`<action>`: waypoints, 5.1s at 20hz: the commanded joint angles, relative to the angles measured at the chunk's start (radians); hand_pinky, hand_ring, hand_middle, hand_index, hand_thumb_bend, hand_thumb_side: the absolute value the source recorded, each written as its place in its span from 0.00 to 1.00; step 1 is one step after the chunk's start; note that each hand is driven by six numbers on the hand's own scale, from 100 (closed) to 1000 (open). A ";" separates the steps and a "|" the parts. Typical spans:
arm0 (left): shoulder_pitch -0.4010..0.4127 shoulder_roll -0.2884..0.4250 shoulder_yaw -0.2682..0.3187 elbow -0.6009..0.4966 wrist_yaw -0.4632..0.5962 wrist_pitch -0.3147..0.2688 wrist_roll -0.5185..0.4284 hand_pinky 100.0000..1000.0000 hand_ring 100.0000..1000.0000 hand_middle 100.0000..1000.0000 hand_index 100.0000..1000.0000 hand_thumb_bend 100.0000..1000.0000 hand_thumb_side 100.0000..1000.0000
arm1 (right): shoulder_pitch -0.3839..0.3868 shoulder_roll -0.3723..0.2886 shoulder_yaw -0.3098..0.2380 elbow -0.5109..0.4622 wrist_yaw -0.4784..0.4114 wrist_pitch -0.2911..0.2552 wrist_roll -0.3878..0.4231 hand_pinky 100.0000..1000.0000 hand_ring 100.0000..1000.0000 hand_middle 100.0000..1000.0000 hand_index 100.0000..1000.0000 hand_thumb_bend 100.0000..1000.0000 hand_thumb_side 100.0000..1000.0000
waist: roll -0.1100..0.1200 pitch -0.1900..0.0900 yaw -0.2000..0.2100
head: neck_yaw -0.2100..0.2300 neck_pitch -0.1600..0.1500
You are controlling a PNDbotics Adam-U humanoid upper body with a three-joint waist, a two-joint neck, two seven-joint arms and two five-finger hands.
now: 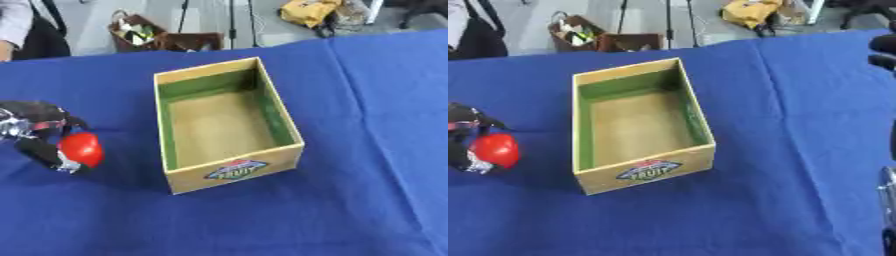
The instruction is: Pick up objects on the table and place them in the box.
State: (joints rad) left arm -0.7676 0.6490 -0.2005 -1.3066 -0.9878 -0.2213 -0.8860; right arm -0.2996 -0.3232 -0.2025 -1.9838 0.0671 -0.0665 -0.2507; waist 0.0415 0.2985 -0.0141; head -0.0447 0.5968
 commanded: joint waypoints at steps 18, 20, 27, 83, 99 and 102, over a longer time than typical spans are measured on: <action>-0.006 0.000 0.002 0.022 0.034 0.062 -0.021 0.00 0.36 0.47 0.63 0.00 0.32 | -0.006 -0.019 -0.006 -0.016 0.001 -0.002 -0.005 0.70 0.71 0.58 0.74 0.00 0.80 | -0.001 -0.013 0.002 | 0.005 -0.007; -0.003 0.001 0.004 0.022 0.040 0.080 -0.021 0.03 0.40 0.51 0.64 0.00 0.31 | -0.005 -0.019 -0.007 -0.016 0.001 -0.002 -0.006 0.70 0.71 0.58 0.74 0.00 0.80 | 0.000 -0.014 0.001 | 0.004 -0.008; 0.001 0.006 0.015 0.007 0.064 0.121 -0.021 0.10 0.44 0.57 0.59 0.00 0.30 | -0.004 -0.019 -0.008 -0.016 0.000 -0.003 -0.009 0.70 0.71 0.58 0.74 0.00 0.79 | 0.000 -0.017 0.001 | 0.003 -0.010; 0.214 0.035 0.145 -0.265 -0.105 0.123 -0.021 0.21 0.47 0.57 0.90 0.89 0.94 | 0.005 -0.020 -0.016 -0.016 -0.008 0.001 -0.035 0.70 0.70 0.57 0.73 0.00 0.80 | -0.001 -0.031 0.035 | 0.027 -0.008; 0.262 -0.039 0.164 -0.229 -0.178 0.134 -0.021 0.16 0.42 0.54 0.88 0.80 0.90 | 0.008 -0.016 -0.017 -0.016 -0.010 0.003 -0.045 0.70 0.70 0.57 0.73 0.00 0.80 | -0.004 -0.030 0.036 | 0.028 -0.007; 0.265 -0.048 0.169 -0.223 -0.158 0.148 -0.021 0.14 0.42 0.54 0.87 0.69 0.84 | 0.008 -0.015 -0.017 -0.016 -0.011 0.003 -0.047 0.70 0.70 0.57 0.73 0.00 0.80 | -0.005 -0.029 0.034 | 0.029 -0.008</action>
State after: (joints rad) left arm -0.4946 0.5838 -0.0501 -1.5251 -1.1545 -0.0802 -0.9075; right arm -0.2846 -0.3226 -0.2147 -1.9838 0.0623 -0.0631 -0.2929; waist 0.0391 0.2889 0.0201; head -0.0181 0.5961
